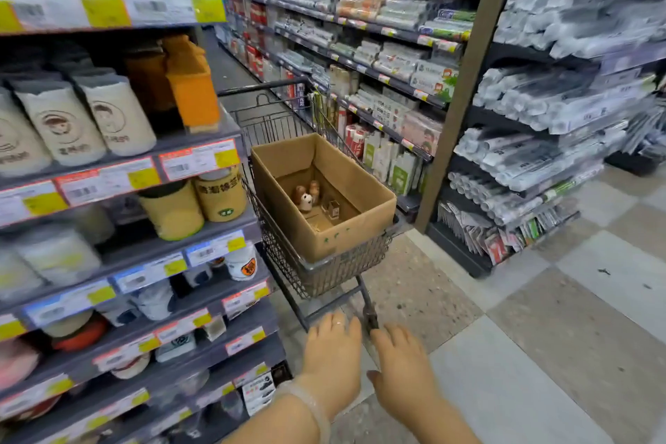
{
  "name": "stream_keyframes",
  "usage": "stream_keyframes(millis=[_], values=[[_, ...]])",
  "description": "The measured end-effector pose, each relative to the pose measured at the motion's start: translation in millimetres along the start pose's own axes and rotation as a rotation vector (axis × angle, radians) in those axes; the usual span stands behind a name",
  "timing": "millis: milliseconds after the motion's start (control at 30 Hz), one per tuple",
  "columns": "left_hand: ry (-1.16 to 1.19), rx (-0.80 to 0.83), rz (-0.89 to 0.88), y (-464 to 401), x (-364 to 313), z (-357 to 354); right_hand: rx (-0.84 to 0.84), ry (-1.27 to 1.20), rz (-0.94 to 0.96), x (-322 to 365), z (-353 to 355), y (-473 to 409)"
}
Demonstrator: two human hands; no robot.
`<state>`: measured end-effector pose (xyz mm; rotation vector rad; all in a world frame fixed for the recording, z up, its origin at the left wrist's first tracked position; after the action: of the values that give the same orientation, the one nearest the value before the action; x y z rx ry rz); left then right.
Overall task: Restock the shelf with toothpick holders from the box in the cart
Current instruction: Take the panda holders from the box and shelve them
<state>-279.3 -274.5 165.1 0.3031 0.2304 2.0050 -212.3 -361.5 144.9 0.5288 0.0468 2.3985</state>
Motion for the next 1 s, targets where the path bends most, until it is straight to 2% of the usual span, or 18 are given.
stream_keyframes(millis=[100,200,467,633,800,1000], values=[[0.015,0.009,0.009,-34,-4,5,0.074,-0.066,0.006,-19,-2,-24],[0.034,0.007,0.016,-71,-4,13,0.071,-0.081,0.007,-32,7,-56],[0.079,0.028,0.067,-201,21,54,0.121,-0.048,0.012,-58,48,-189],[0.112,0.003,0.136,-265,60,79,0.088,-0.062,0.060,-47,78,-278],[0.135,0.054,0.224,-304,96,83,0.227,-0.013,0.128,-28,85,-340],[0.193,0.097,0.326,-344,131,73,0.273,-0.047,0.186,-21,68,-406]])
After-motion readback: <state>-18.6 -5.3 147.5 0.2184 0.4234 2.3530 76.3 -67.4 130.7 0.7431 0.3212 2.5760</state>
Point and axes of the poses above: each hand's wrist, its own y-axis away from the middle knuckle, its own z-axis out of the back of the hand, x = y × z, the point moved 3 cm from there along -y, towards the middle knuckle, and after that the axes turned 11 degrees about -y, right-handed, at the moved point
